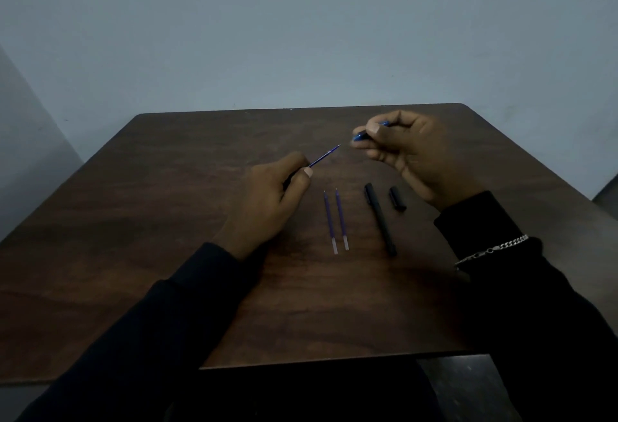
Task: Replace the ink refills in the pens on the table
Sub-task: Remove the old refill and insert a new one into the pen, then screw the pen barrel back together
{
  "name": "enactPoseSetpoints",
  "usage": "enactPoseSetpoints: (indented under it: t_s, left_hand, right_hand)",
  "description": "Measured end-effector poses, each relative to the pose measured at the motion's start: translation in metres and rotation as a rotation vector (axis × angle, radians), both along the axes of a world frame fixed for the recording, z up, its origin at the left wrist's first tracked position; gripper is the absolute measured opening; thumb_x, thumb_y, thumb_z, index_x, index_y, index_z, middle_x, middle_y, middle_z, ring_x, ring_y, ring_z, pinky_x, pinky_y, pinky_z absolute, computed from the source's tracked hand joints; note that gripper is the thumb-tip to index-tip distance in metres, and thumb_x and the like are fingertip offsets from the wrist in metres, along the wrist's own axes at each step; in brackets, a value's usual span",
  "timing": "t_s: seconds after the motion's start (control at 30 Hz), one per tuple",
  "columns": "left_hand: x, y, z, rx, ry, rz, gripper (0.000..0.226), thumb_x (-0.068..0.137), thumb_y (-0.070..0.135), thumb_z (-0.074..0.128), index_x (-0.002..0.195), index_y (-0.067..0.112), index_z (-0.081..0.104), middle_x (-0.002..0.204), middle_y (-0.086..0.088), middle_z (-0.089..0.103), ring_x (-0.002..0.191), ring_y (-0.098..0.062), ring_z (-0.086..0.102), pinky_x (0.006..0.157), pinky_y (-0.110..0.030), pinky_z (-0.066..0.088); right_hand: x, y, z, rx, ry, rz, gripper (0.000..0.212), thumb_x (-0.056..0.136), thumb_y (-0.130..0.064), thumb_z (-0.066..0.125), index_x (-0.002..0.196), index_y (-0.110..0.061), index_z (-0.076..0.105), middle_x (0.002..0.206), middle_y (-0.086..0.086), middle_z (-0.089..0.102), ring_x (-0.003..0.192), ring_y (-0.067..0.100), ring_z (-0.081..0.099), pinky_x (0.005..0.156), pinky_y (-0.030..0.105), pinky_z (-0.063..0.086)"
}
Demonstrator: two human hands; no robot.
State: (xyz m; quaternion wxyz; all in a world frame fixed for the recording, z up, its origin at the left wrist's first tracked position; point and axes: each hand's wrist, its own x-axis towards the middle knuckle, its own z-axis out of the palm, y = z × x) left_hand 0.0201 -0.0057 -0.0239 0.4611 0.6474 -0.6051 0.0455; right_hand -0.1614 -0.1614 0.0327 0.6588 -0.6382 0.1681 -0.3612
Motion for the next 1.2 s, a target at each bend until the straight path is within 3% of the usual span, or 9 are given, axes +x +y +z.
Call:
enactPoseSetpoints:
  t_s: [0.1, 0.27, 0.4, 0.53, 0.8, 1.1, 1.2]
  left_hand:
    - [0.001, -0.001, -0.001, 0.004, -0.003, 0.006, 0.024, 0.107, 0.018, 0.055, 0.083, 0.019, 0.056, 0.06, -0.003, 0.048, 0.053, -0.013, 0.046, 0.054, -0.031, 0.034]
    - [0.001, -0.002, -0.001, -0.003, -0.014, 0.016, 0.025, 0.107, 0.019, 0.055, 0.082, 0.023, 0.053, 0.058, 0.004, 0.042, 0.051, -0.009, 0.041, 0.053, -0.029, 0.032]
    - [0.0, -0.001, -0.002, 0.012, -0.033, 0.011, 0.025, 0.108, 0.021, 0.053, 0.083, 0.02, 0.054, 0.06, 0.0, 0.047, 0.053, -0.014, 0.047, 0.054, -0.034, 0.036]
    - [-0.001, -0.002, -0.002, 0.021, -0.028, 0.014, 0.025, 0.108, 0.021, 0.053, 0.083, 0.023, 0.053, 0.06, 0.001, 0.047, 0.053, -0.014, 0.046, 0.053, -0.033, 0.035]
    - [0.001, -0.004, -0.004, 0.015, -0.031, 0.002, 0.025, 0.107, 0.023, 0.052, 0.083, 0.026, 0.05, 0.06, 0.0, 0.045, 0.053, -0.016, 0.045, 0.053, -0.035, 0.035]
    - [0.0, -0.002, -0.003, 0.028, -0.05, 0.026, 0.023, 0.108, 0.021, 0.054, 0.085, 0.024, 0.054, 0.061, -0.004, 0.05, 0.054, -0.02, 0.05, 0.054, -0.041, 0.04]
    - [0.001, -0.001, -0.003, 0.029, -0.054, 0.025, 0.022, 0.108, 0.021, 0.054, 0.085, 0.021, 0.055, 0.061, -0.005, 0.051, 0.055, -0.02, 0.051, 0.054, -0.041, 0.041]
  right_hand:
    - [-0.019, -0.015, -0.001, -0.023, 0.057, -0.064, 0.01, 0.102, -0.01, 0.058, 0.11, -0.009, 0.062, 0.096, 0.007, 0.077, 0.093, 0.026, 0.077, 0.07, 0.024, 0.058]
    - [-0.056, -0.032, -0.005, -0.259, 0.303, -0.237, 0.037, 0.101, -0.017, 0.061, 0.136, -0.012, 0.049, 0.088, 0.014, 0.072, 0.084, 0.033, 0.076, 0.066, 0.03, 0.062]
    - [-0.072, -0.046, -0.015, -0.325, 0.581, -0.278, 0.047, 0.091, -0.023, 0.076, 0.127, -0.016, 0.048, 0.078, 0.016, 0.075, 0.07, 0.038, 0.074, 0.058, 0.038, 0.059]
    - [-0.066, -0.051, -0.022, -0.414, 0.814, -0.22, 0.037, 0.084, -0.021, 0.083, 0.109, -0.012, 0.057, 0.071, 0.011, 0.076, 0.059, 0.026, 0.074, 0.051, 0.032, 0.056]
    - [-0.055, -0.048, -0.028, -0.422, 0.936, -0.204, 0.024, 0.089, -0.015, 0.078, 0.106, -0.009, 0.062, 0.072, 0.012, 0.071, 0.061, 0.021, 0.071, 0.054, 0.028, 0.059]
    - [-0.049, -0.049, -0.032, -0.415, 0.969, -0.204, 0.023, 0.091, -0.014, 0.076, 0.11, -0.005, 0.066, 0.08, 0.013, 0.072, 0.066, 0.019, 0.07, 0.06, 0.031, 0.06]
    - [-0.049, -0.049, -0.033, -0.425, 0.976, -0.205, 0.021, 0.092, -0.012, 0.074, 0.11, -0.001, 0.069, 0.079, 0.012, 0.071, 0.06, 0.013, 0.069, 0.055, 0.025, 0.058]
